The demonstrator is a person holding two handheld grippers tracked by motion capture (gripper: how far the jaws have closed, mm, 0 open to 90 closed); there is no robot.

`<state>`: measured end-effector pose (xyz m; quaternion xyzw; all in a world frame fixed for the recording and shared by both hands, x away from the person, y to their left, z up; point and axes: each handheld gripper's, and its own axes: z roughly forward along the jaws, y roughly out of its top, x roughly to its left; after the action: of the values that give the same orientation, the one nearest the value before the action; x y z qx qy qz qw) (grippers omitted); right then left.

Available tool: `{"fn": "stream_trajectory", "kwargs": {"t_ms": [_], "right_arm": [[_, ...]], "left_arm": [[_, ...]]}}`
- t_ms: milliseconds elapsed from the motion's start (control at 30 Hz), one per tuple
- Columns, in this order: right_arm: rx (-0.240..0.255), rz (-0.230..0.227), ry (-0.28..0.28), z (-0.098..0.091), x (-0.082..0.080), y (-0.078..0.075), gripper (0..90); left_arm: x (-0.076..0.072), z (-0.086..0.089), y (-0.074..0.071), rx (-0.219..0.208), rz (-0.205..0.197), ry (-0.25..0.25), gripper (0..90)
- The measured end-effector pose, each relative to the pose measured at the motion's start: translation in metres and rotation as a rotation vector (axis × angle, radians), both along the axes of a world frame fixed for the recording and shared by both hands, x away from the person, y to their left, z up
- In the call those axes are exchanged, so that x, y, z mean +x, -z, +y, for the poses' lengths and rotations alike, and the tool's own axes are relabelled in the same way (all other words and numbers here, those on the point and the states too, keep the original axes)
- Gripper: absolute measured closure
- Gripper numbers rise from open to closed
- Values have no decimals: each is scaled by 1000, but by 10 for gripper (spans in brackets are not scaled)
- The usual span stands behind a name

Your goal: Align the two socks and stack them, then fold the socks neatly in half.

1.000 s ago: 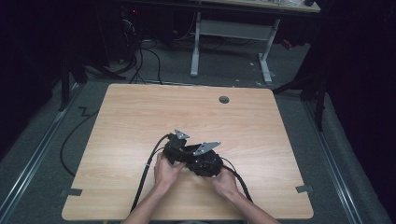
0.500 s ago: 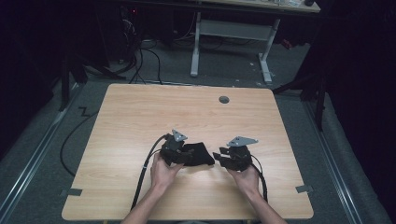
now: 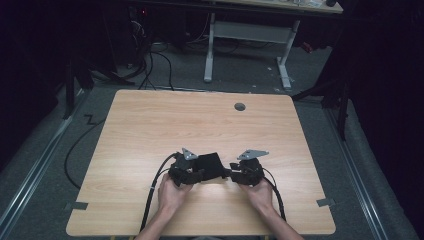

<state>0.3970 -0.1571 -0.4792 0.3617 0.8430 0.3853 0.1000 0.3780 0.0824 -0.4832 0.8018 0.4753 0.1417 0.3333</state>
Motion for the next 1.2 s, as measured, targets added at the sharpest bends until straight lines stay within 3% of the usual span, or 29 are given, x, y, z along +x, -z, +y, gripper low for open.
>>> {"fn": "stream_trajectory", "kwargs": {"t_ms": [200,367,500,733,833,900,1000,1200], "right_arm": [[-16,0,-23,8,0,0,645],[-35,21,-6,8,8,9,674],[-42,10,19,5,15,11,680],[-91,-13,59,2,30,7,661],[-80,-9,71,-1,33,6,614],[-64,-9,79,-2,34,5,587],[-36,-5,97,-7,34,2,556],[-3,-30,100,-14,30,-7,538]], "left_arm": [[10,1,7,-60,18,10,554],[21,-8,7,-36,6,32,572],[32,-13,7,-37,12,26,571],[41,-20,4,-18,-5,21,478],[40,-20,2,-10,-37,8,419],[38,-20,0,-33,-49,4,393],[36,-18,-7,-61,-75,4,376],[31,-10,-17,-76,-116,5,369]]}}
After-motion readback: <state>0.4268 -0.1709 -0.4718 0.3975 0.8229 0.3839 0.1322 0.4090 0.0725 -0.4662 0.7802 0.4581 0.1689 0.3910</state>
